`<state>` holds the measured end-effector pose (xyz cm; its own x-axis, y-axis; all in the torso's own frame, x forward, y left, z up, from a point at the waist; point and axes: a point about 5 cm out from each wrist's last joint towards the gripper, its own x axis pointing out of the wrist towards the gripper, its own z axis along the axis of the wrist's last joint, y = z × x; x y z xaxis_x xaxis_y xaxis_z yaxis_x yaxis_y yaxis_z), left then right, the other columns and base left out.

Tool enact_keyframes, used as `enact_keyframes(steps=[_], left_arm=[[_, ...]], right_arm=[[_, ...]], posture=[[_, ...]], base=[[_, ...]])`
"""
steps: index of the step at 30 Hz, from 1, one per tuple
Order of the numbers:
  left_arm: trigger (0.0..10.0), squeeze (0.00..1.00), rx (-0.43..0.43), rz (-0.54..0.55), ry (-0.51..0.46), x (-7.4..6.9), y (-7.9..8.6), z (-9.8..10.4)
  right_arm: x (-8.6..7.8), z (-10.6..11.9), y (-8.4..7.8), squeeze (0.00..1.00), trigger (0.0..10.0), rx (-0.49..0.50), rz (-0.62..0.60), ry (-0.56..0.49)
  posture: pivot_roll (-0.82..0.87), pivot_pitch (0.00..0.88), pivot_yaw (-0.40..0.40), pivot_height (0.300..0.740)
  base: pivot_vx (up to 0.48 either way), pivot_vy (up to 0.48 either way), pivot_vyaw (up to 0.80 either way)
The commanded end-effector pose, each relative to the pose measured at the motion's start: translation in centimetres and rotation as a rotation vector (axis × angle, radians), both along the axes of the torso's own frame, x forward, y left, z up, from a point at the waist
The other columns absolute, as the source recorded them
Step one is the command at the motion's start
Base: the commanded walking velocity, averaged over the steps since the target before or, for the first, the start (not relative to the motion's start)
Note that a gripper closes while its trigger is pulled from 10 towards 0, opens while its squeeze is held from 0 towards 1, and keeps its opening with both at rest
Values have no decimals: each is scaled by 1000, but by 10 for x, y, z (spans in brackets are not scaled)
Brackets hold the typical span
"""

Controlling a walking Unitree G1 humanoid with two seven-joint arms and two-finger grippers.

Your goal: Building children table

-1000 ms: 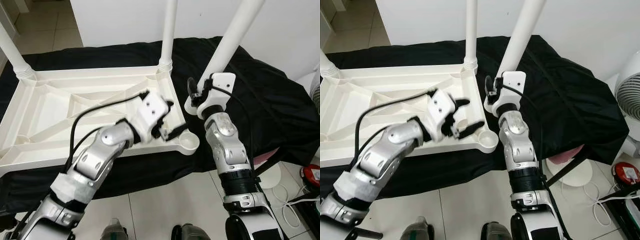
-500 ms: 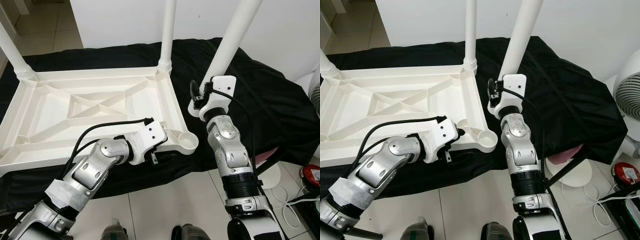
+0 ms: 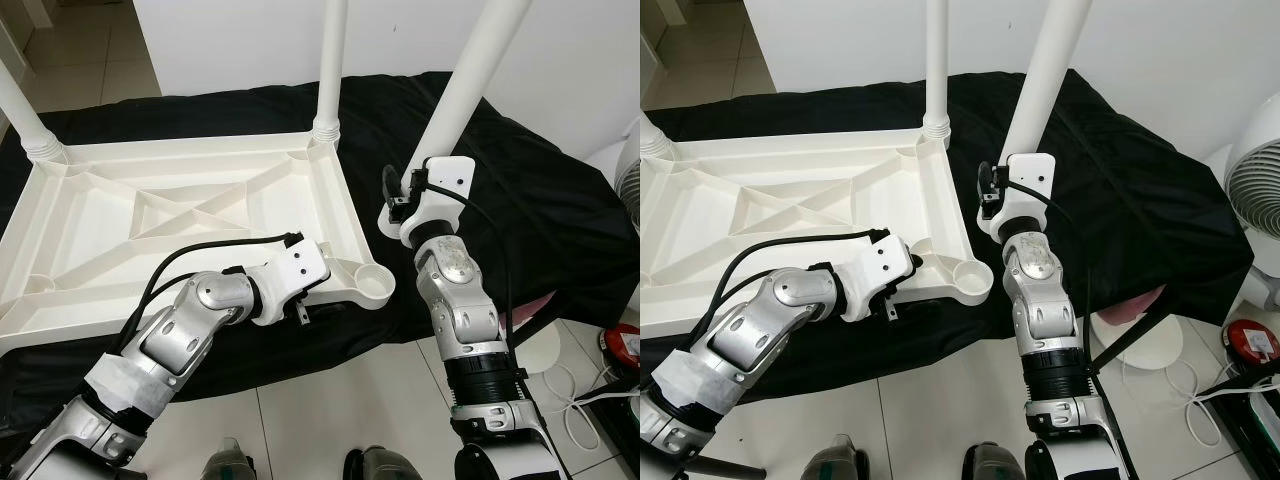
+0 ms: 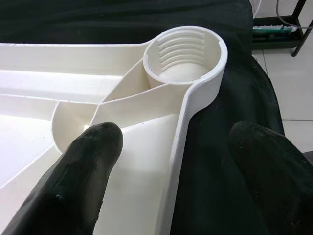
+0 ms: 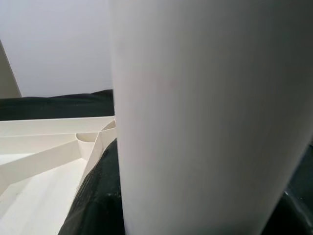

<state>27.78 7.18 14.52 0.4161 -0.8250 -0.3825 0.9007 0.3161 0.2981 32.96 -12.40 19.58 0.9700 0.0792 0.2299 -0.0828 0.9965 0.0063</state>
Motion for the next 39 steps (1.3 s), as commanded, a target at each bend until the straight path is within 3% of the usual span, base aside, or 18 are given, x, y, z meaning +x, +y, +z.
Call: enact_keyframes(steps=[1,11,22,27,39], left_arm=[[10000,0,11,24,-6,-1,1,-2],[10000,0,52,54,-50,8,-3,-6],[10000,0,35,132,-111,20,-6,-3],[10000,0,12,169,-141,27,-10,0],[10000,0,-135,343,-165,50,-15,17]], right_arm=[[-2,2,1,0,10000,5,-3,-5],[0,4,2,0,10000,10,-1,-6],[2,6,3,0,10000,9,3,-9],[2,6,4,0,10000,9,4,-9],[1,6,3,0,10000,9,-3,-12]], posture=[[25,73,15,740],[37,64,12,740],[34,58,4,740],[30,54,3,740],[20,46,6,740]], base=[[0,0,0],[0,0,0],[0,0,0],[0,0,0],[0,0,0]])
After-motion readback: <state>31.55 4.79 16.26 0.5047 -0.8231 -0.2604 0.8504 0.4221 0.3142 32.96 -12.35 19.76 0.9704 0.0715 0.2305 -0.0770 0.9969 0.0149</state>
